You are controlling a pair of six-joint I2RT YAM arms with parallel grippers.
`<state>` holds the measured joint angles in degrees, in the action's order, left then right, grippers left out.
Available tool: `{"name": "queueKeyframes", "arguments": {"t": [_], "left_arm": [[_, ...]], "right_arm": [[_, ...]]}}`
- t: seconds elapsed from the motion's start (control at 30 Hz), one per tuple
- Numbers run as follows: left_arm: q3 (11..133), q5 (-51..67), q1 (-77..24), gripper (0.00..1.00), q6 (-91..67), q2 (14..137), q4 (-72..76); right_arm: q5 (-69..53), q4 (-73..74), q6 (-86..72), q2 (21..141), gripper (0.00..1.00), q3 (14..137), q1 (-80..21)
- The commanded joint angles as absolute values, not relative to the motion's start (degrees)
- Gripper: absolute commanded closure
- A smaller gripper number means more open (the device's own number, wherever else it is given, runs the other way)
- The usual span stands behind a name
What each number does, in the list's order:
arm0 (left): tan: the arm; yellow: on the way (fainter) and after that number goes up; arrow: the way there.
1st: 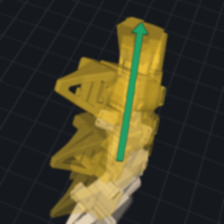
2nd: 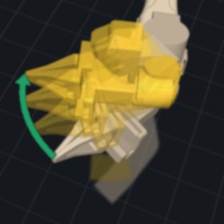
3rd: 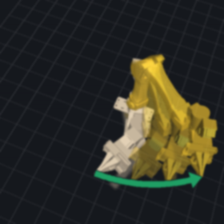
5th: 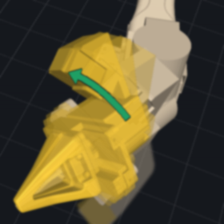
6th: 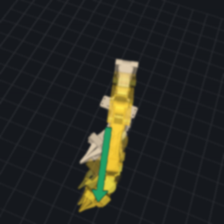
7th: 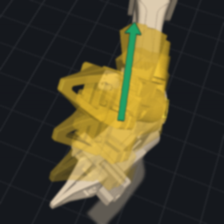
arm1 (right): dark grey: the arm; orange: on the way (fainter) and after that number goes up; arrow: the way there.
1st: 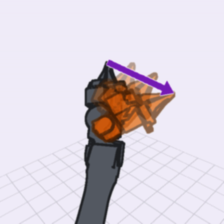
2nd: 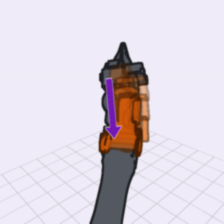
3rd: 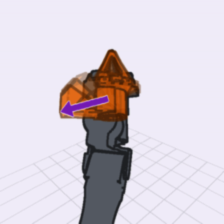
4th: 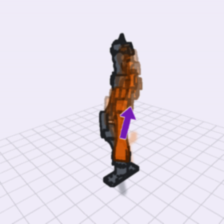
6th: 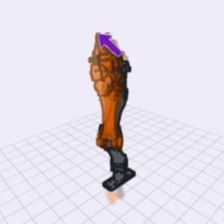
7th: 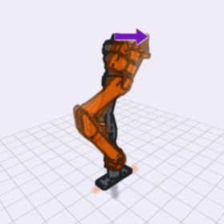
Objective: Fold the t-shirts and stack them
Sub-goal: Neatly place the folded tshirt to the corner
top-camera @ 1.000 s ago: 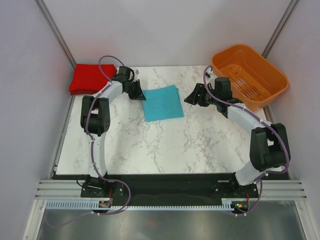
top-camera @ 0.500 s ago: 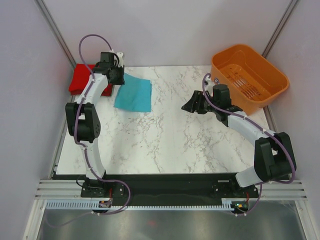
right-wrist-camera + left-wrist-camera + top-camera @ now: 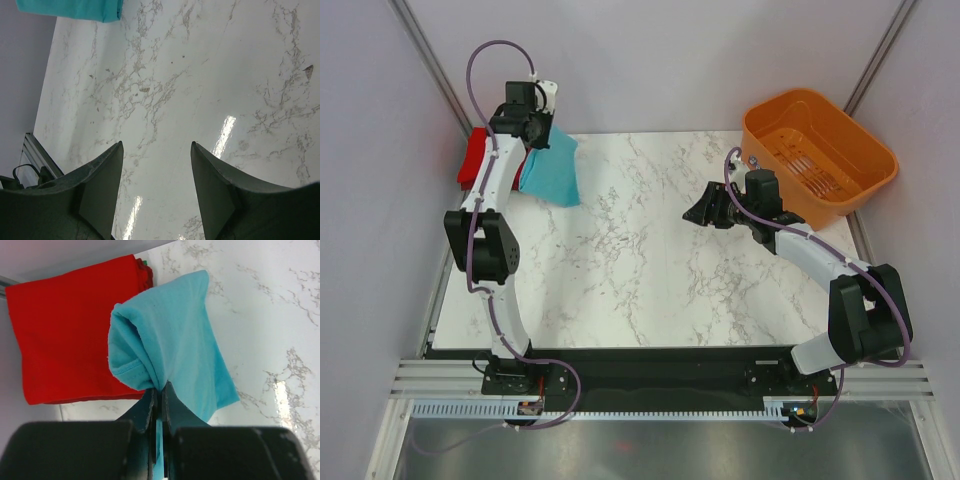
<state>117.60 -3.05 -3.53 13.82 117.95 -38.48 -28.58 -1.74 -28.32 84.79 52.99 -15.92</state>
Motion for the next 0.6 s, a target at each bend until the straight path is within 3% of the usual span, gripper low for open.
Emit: {"name": "queueKeyframes", "arguments": {"t": [0.0, 0.33, 0.57], "left_arm": [[122.2, -6.6, -1.6, 0.98, 19.6, 118.0, -38.0], [125.4, -4.8, 2.4, 0.98, 26.7, 115.7, -38.0], [135.7, -3.3, 5.7, 0.98, 25.0, 120.4, -38.0]], "right_arm": [[-28.5, -3.3, -27.5, 83.7, 0.36, 53.5, -16.2], [-27.1, -2.3, -27.0, 83.5, 0.36, 54.1, -16.1], [-25.5, -1.3, -25.9, 84.8, 0.35, 54.9, -16.3]]}}
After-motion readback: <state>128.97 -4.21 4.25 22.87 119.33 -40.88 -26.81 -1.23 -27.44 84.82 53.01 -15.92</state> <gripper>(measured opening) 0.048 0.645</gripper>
